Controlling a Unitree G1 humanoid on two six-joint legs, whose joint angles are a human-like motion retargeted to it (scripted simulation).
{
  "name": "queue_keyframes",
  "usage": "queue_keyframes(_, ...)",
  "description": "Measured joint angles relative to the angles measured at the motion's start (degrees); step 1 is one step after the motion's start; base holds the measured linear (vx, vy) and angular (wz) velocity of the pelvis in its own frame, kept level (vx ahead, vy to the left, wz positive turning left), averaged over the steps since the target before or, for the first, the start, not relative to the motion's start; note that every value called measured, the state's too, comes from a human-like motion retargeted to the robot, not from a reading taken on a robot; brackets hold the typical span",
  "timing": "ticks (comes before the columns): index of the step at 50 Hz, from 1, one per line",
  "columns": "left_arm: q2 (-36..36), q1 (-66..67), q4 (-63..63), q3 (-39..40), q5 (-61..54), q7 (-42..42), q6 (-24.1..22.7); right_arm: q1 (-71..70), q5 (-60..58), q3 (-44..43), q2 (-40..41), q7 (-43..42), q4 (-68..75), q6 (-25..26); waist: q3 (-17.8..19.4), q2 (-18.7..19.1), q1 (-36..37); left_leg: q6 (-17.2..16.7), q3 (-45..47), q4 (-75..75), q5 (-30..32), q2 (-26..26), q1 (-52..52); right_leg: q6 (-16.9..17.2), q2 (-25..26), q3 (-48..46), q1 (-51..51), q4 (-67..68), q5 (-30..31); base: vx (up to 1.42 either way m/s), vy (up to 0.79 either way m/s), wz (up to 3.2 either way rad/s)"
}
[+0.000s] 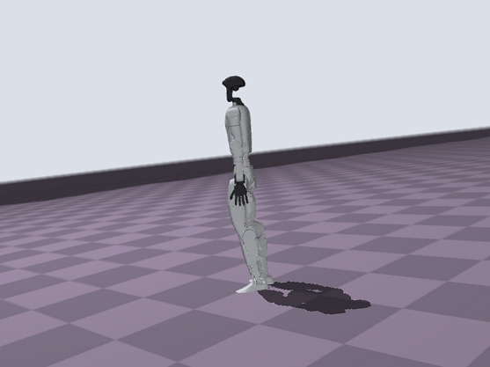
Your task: Upper body actions
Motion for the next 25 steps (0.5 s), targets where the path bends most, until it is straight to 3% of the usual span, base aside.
queue_keyframes(5, -0.64, -0.19, -1.44, -1.77, 2.81, 2.44, -0.08, 0.32, 11.32, -5.99, 0.83, -3.07, 11.94, 3.64, -2.15, 1.18, -2.98, 0.09, -2.11, 0.64, 0.09, 0.03, -2.02, 0.33, -0.02, -1.43, -0.42, -0.35, -0.32, 0.02, 0.07, 0.34)
queue_keyframes(9, -0.36, -0.37, -1.57, -3.1, 4.56, 2.59, -0.09, 1.39, 24.87, -8.9, 1.19, -5.27, 15.83, 3.35, -2.25, 1.62, -2.53, 0.32, -1.69, 0.16, 0.27, -0.21, -2.07, 0.4, -0.2, -1.45, -0.77, -0.13, -0.35, -0.01, 0.03, -0.01)
queue_keyframes(12, 0.13, -0.07, -1.07, -3.67, 5.76, 2.94, 0.45, 2.31, 27.18, -8.71, 1.57, -6.24, 16.32, 2.9, -2.6, 1.77, -2.67, 0.38, -1.6, -0.06, 0.27, -0.39, -2.24, 0.54, -0.43, -1.31, -1.17, -0.05, -0.29, 0.0, 0.0, 0.0)
queue_keyframes(25, 1.12, 1.2, 2.49, -3.1, 7.87, 4.07, 2.95, -0.61, -2.53, 2.58, 0.75, -7.02, 10.55, 3.31, -4.1, 1.99, -3.67, 0.71, -1.03, 0.26, 0.01, -0.73, -5.1, 1.48, -1.72, -1.05, -4.92, 0.39, 1.01, 0.0, 0.0, 0.0)
